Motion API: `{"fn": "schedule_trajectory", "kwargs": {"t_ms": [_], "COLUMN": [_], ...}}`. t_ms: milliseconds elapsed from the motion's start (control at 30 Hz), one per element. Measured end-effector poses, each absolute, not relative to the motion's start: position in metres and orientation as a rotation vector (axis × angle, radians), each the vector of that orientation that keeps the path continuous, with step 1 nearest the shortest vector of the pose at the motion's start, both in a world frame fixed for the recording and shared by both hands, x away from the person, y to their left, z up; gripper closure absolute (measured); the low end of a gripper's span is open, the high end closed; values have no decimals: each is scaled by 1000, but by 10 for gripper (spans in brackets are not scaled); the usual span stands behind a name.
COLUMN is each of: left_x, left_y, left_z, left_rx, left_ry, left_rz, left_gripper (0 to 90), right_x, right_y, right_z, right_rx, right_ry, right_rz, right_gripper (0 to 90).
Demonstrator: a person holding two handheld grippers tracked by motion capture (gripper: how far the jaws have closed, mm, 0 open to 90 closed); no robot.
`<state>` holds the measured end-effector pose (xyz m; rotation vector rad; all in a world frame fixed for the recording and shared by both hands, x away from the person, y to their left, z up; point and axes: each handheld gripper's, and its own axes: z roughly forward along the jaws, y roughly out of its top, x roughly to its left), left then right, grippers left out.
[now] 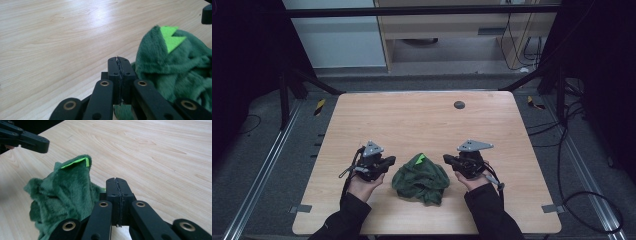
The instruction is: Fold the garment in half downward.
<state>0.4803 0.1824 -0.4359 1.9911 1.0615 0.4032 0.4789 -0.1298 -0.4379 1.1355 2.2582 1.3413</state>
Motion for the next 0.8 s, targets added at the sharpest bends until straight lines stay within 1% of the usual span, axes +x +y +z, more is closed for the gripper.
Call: {"fn": "schedule_trajectory", "kwargs": {"t_ms": [200,300,667,800], "left_x": [490,493,498,496], "left_y": [174,170,161,160], "left_z": [-443,-448,-464,-463], "left_rx": [1990,1985,2038,2039], "left_ry": [1068,1072,1075,1055], "left_rz": [402,378,312,298], "left_gripper": [899,900,900,899], "right_x": [488,492,493,492], "right_y": [-120,-116,-108,-105], "right_z": [-446,-451,-464,-465], "right_rx": [1153,1157,1172,1158], "right_ry": [2269,2275,2312,2334], "right_rz": [1334,1325,1305,1305], "right_gripper": [899,899,898,898]}}
